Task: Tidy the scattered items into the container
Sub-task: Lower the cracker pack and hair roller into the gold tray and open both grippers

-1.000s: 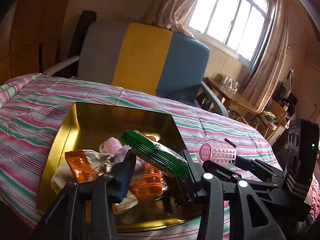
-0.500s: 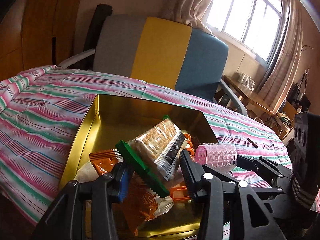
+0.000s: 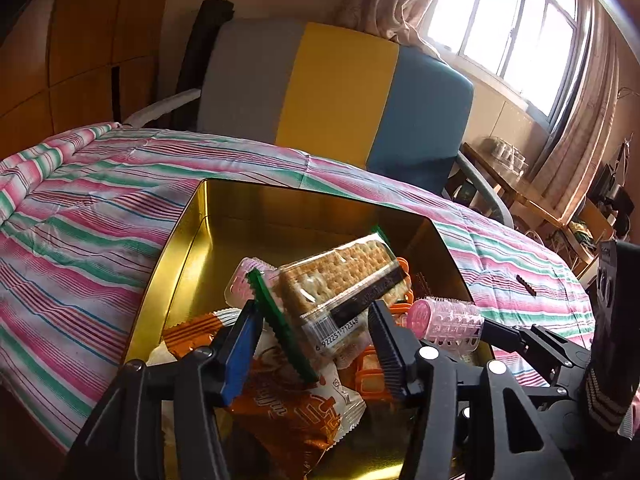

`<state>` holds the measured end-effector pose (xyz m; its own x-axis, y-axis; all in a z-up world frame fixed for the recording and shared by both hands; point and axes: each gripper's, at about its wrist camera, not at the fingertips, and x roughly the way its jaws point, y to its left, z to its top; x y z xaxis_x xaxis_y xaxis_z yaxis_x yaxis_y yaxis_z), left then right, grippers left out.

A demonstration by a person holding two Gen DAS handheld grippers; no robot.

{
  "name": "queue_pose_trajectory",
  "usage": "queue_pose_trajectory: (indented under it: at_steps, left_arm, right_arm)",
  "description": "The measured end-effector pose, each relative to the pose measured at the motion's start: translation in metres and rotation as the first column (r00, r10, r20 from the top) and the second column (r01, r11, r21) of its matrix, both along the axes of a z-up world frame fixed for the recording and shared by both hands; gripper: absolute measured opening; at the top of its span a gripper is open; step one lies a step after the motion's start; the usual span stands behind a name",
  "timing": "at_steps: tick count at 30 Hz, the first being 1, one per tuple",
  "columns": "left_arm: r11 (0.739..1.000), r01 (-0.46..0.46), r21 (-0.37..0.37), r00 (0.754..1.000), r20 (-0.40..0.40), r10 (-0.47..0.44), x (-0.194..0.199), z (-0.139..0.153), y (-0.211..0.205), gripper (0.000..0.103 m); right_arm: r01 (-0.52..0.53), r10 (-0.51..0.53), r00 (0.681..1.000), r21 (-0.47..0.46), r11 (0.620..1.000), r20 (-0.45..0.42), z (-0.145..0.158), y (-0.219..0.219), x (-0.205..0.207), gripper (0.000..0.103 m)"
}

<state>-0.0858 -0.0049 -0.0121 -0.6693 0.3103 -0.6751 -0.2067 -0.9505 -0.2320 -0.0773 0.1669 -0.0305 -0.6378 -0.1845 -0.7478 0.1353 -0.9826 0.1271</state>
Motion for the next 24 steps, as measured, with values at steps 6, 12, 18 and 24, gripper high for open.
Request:
queue_pose_trajectory:
  at_steps: [6, 12, 18, 24]
  left_arm:
    - [0.998, -0.048, 0.028, 0.999, 0.002, 0.048, 0.012, 0.002, -0.015, 0.061]
    - [0.997, -0.075, 0.020, 0.997, 0.010, 0.075, 0.029, 0.000, -0.024, 0.061]
    - [0.995, -0.092, -0.041, 0.996, -0.001, 0.092, 0.050, 0.002, -0.022, 0.067]
    - [0.986, -0.111, -0.124, 0.994, -0.003, 0.111, 0.065, 0.002, -0.012, 0.067]
  right_arm:
    - [0.003, -0.003, 1.000, -0.028, 1.000, -0.022, 0.008, 0.004, 0.011, 0.074]
    - [-0.006, 0.004, 0.999, -0.052, 0.999, -0.043, 0.015, 0.004, 0.024, 0.074]
    - [-0.005, 0.001, 0.999, -0.097, 0.995, -0.039, 0.016, 0.005, 0.030, 0.074]
    - [0.018, -0.021, 0.999, -0.082, 0.996, -0.041, 0.019, 0.003, 0.043, 0.075]
